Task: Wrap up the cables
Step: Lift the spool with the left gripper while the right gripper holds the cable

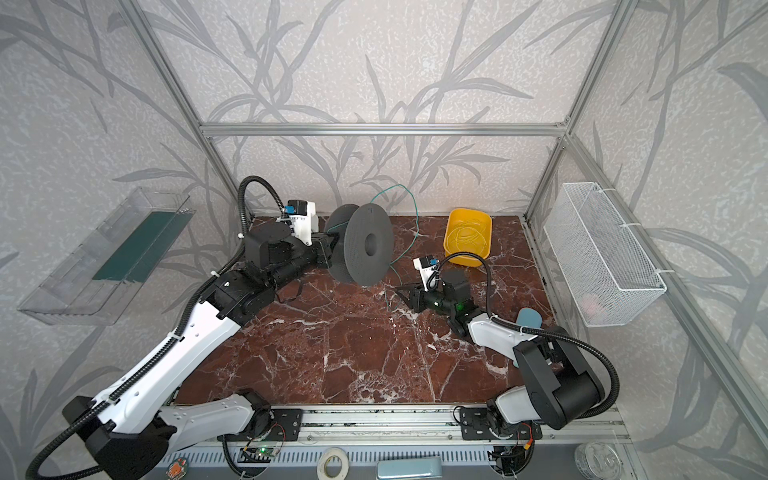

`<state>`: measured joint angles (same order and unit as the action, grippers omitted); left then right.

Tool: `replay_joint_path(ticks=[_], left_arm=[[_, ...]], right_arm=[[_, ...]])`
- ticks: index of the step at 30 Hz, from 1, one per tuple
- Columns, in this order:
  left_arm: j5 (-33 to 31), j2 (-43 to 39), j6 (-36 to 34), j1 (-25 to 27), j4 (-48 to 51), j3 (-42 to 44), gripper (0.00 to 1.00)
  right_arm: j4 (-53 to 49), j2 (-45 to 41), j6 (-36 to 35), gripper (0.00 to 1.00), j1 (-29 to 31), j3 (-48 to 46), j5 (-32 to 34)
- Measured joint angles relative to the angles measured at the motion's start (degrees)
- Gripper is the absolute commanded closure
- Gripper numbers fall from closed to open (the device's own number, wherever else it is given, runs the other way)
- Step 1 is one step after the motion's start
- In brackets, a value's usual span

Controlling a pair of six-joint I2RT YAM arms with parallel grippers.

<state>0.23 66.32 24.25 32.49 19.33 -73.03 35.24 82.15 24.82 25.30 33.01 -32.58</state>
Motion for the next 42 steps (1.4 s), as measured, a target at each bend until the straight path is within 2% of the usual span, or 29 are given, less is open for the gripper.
replay_joint_path(ticks=[2,4,7,14,19,25,30,37,42], left_arm=[[0.0,0.0,0.0,-0.2,0.0,0.0,1.0],[0.3,-0.1,0.4,-0.5,0.0,0.0,1.0],[1.2,-0.4,1.1,-1.7,0.0,0.0,1.0],[2.5,-2.0,1.2,-3.4,1.3,-0.1,1.0],[3.7,-4.1,0.8,-3.9,3.6,-0.6,1.0],[5.7,-6.2,-0.2,-5.1,6.7,-4.3,1.0],[8.2,-5.7,-0.1,-8.0,8.3,-9.5,1.0],[12.1,0.1,3.5,-15.4,6.1,-18.3,1.0],[10.2,4.4,4.4,-19.5,4.5,-21.8,1.0]], right_arm=[[0.7,-0.2,0.4,0.94,0.0,0.0,0.1],[0.9,-0.5,0.4,1.0,0.0,0.0,0.1],[0.0,-1.1,0.3,1.0,0.1,0.0,1.0],[-6.0,-0.7,0.7,1.0,-1.7,2.9,8.8],[-13.6,7.3,0.4,1.0,-4.0,14.8,12.5],[-20.6,16.2,0.7,1.0,-6.5,21.0,13.9],[-26.2,18.9,0.9,1.0,-6.0,21.5,14.7],[-30.5,18.8,-0.2,1.0,-0.7,21.1,17.7],[-31.3,15.1,-0.5,1.0,0.8,15.7,19.1]])
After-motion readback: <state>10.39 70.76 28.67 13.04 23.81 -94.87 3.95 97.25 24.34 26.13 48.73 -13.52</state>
